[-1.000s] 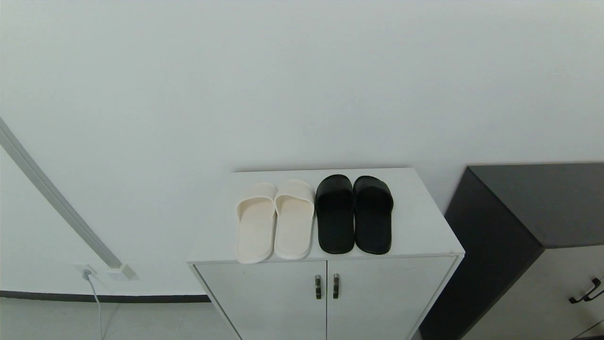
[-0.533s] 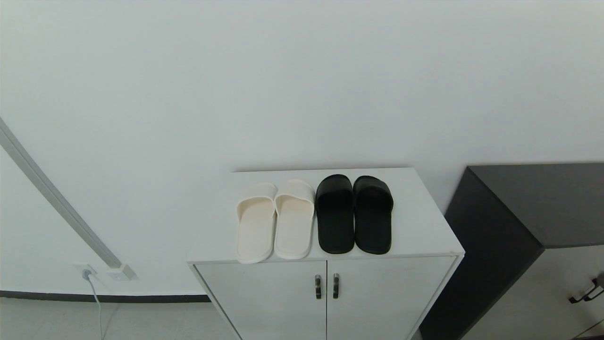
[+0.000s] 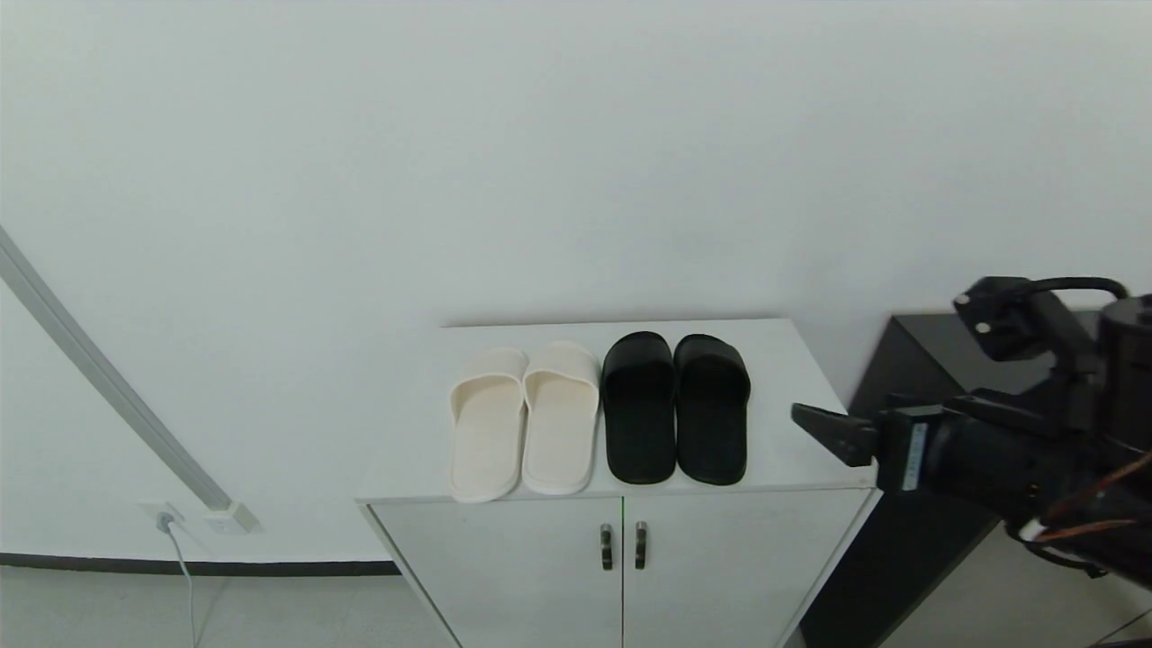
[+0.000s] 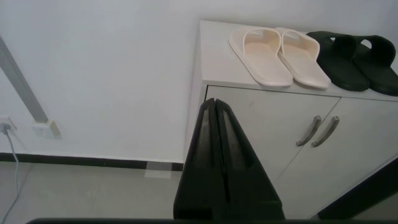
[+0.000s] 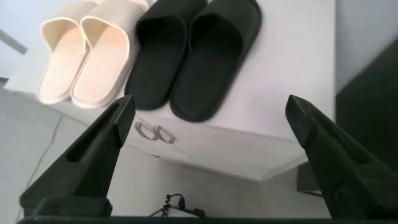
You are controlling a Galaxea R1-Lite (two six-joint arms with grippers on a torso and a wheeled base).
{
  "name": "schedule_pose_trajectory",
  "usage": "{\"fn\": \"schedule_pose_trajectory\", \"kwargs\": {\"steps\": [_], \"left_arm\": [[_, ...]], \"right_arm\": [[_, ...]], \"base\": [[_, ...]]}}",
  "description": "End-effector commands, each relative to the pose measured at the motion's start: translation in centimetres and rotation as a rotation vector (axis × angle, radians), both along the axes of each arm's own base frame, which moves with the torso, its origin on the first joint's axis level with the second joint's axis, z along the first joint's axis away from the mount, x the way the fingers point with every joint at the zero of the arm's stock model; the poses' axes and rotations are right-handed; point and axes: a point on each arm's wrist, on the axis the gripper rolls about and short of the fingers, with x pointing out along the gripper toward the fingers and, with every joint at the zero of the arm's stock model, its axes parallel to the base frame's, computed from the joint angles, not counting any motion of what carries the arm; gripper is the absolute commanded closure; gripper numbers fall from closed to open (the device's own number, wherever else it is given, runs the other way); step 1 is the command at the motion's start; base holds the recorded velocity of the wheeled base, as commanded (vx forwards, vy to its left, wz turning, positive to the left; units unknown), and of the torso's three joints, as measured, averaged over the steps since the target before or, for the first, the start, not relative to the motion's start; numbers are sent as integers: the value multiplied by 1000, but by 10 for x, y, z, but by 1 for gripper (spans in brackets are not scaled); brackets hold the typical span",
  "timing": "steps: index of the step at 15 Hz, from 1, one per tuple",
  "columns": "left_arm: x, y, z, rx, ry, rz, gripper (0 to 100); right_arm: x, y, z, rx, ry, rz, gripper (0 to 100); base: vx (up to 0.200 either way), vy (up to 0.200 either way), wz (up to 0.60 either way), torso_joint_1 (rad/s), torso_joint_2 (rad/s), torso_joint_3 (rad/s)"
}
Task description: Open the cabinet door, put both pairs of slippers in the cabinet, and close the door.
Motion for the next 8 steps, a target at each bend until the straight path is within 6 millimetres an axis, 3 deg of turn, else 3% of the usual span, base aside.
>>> {"fn": "schedule_pose_trajectory", "kwargs": {"steps": [1,4,8], "left_arm": [[0,0,0,-1,-1,0,100],[0,0,0,-1,1,0,100],[0,0,0,-1,-1,0,100]], "right_arm": [[31,58,-25,-51,39,-36,0],[66,100,-48,-36,-32,-118,0],[98,127,-60,-44,-46,-155,0]], "base": [[0,0,0,0,0,0],[0,0,0,0,0,0],[0,0,0,0,0,0]]}}
